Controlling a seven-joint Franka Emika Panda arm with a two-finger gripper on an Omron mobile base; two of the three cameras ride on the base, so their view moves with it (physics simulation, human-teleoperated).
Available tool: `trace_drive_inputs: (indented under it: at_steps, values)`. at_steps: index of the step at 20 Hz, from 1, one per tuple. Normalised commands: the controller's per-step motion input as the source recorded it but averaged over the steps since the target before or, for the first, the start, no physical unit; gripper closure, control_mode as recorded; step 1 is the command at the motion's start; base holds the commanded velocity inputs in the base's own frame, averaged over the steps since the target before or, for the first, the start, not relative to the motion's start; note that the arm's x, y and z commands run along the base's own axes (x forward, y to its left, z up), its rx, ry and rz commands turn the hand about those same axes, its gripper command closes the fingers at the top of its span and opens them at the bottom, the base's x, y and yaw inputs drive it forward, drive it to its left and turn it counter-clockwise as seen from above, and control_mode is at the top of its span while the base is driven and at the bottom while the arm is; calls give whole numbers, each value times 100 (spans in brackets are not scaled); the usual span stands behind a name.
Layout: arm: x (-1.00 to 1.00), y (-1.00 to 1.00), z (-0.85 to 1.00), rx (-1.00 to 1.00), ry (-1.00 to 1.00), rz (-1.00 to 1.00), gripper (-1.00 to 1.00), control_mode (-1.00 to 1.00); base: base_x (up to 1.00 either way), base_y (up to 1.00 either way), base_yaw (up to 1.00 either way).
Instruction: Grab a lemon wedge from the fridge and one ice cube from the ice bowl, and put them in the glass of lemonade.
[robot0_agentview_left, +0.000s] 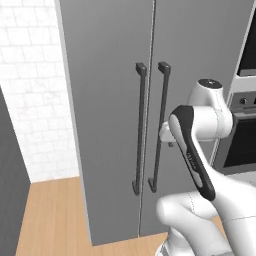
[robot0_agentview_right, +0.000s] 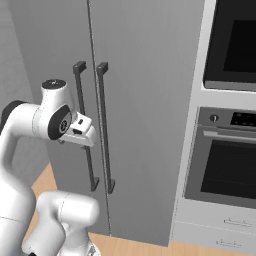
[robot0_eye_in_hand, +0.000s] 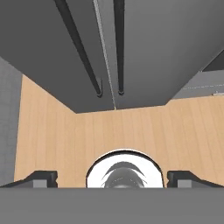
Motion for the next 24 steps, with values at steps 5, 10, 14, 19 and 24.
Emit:
trace_drive_inputs:
  at_steps: [5, 10, 14, 19, 24]
  values:
    - [0, 0, 0, 0, 0, 0, -100, 100, -38, 0, 0]
    - [0, 0, 0, 0, 0, 0, -100, 100, 0, 0, 0]
    - [0, 0, 0, 0, 0, 0, -100, 100, 0, 0, 0]
    - [-50, 0, 38, 0, -51, 0, -100, -100, 0, 0, 0]
    - [-30, 0, 69, 0, -65, 0, -100, -100, 0, 0, 0]
